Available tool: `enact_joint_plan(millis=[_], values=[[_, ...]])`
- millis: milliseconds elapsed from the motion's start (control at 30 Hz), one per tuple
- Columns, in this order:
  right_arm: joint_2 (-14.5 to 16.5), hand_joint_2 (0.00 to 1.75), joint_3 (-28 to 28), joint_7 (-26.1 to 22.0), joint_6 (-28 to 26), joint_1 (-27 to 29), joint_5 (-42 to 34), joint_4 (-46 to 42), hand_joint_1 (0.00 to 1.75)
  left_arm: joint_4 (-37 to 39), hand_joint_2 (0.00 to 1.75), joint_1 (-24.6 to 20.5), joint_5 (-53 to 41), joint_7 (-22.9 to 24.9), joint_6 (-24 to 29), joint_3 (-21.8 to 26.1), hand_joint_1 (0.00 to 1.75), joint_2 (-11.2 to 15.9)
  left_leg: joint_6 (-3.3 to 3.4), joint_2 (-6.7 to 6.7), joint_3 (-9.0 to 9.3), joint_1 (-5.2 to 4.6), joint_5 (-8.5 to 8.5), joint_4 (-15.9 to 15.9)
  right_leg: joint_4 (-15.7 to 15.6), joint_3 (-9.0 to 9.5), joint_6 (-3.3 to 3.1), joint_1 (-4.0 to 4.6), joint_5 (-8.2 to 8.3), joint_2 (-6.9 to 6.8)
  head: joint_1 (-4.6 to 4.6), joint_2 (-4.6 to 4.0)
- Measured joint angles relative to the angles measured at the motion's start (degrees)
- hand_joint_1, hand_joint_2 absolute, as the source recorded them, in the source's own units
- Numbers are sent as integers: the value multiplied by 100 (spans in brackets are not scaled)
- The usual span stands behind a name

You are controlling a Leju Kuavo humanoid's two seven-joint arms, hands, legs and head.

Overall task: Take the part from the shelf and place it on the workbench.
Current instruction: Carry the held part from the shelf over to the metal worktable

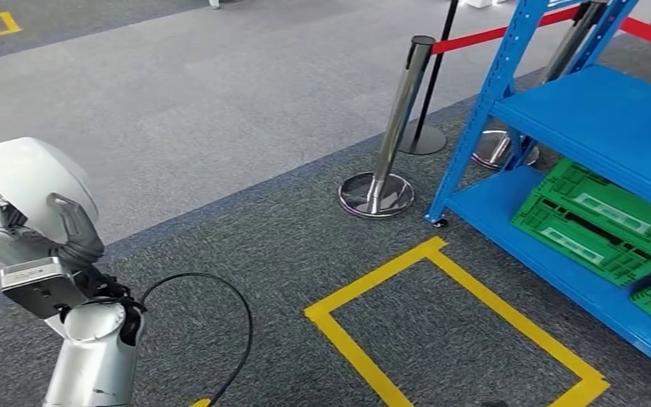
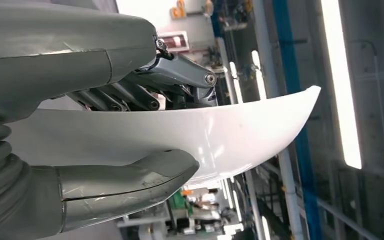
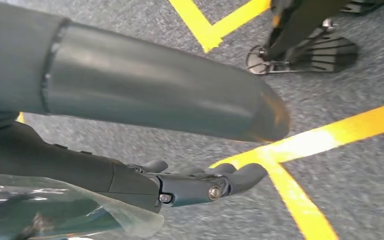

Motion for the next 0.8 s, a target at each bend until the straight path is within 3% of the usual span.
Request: enact_joint_plan(millis=[67,100,133,200,267,300,333,367,433,500,567,600,667,733,767,800], values=[[7,0,-1,-27,-1,-4,4,0,0,-14,175,8,-10,1,-1,2,175,12,-59,-102,-31,20,15,3,-20,29,-62,9,12,-88,0,0],[11,0,-1,-49,-2,-9,9,0,0,-21,175,12,-14,6,-1,4,175,18,-86,-64,-47,17,-9,37,-32,46,-94,6,17,-142,-7,0],[16,0,-1,-72,-3,-13,14,0,0,-28,175,10,-18,13,1,6,175,25,-116,46,-103,17,-90,167,-46,64,-130,1,21,-205,-24,0],[21,0,-1,-104,-8,-11,21,-1,0,-40,175,6,-25,28,2,7,175,30,-174,357,-371,23,-407,765,-61,94,-184,12,8,-340,-57,0],[20,0,-1,-143,-11,0,21,-2,0,-42,175,16,-52,50,2,5,175,32,-210,493,-703,55,-677,1457,-61,108,-210,31,-14,-489,-66,0],[19,0,-1,-173,-10,0,21,-2,0,-42,175,26,-75,57,2,6,175,33,-213,512,-763,65,-671,1579,-61,117,-211,37,-25,-559,-68,0],[19,0,-1,-202,-6,-3,22,-2,0,-42,175,32,-99,62,2,6,175,33,-207,527,-709,68,-556,1475,-60,132,-206,40,-39,-626,-68,0],[20,0,-1,-226,-1,-10,24,-2,0,-42,175,35,-117,62,2,5,175,33,-188,559,-546,66,-363,1160,-61,156,-198,42,-56,-687,-69,0],[21,0,-1,-244,7,-27,27,-2,0,-42,175,31,-134,63,0,2,175,32,-121,768,-150,10,-67,393,-62,203,-166,54,-96,-799,-68,0],[22,0,-1,-258,7,-41,25,-2,0,-42,175,23,-138,62,-3,-1,175,28,-58,924,16,-60,-21,37,-74,224,-113,71,-122,-895,-65,0],[23,0,-1,-292,5,-53,18,-2,0,-45,175,26,-142,62,-4,6,175,28,-1,845,15,-74,-16,-15,-107,240,-49,76,-139,-999,-62,0],[22,0,-1,-308,3,-61,15,-2,0,-51,175,31,-151,62,-3,11,175,30,32,788,30,-64,-1,-55,-96,239,-23,70,-174,-976,-54,0],[21,0,-1,-322,2,-71,6,-2,0,-65,175,29,-179,77,-1,10,175,26,104,684,71,-28,31,-128,218,85,7,59,-370,-741,-19,0],[21,0,0,-321,5,-57,2,-1,0,-68,175,42,-201,119,0,6,175,20,145,575,80,-22,26,-137,949,-301,14,52,-669,-485,15,0],[21,0,1,-317,9,-46,3,-1,0,-68,175,61,-204,138,0,8,175,20,153,507,81,-25,21,-135,1274,-498,23,52,-753,-443,24,0],[21,0,1,-309,11,-34,4,-1,0,-68,175,80,-206,147,0,11,175,21,155,433,85,-26,16,-131,1435,-628,31,52,-736,-428,24,0]])
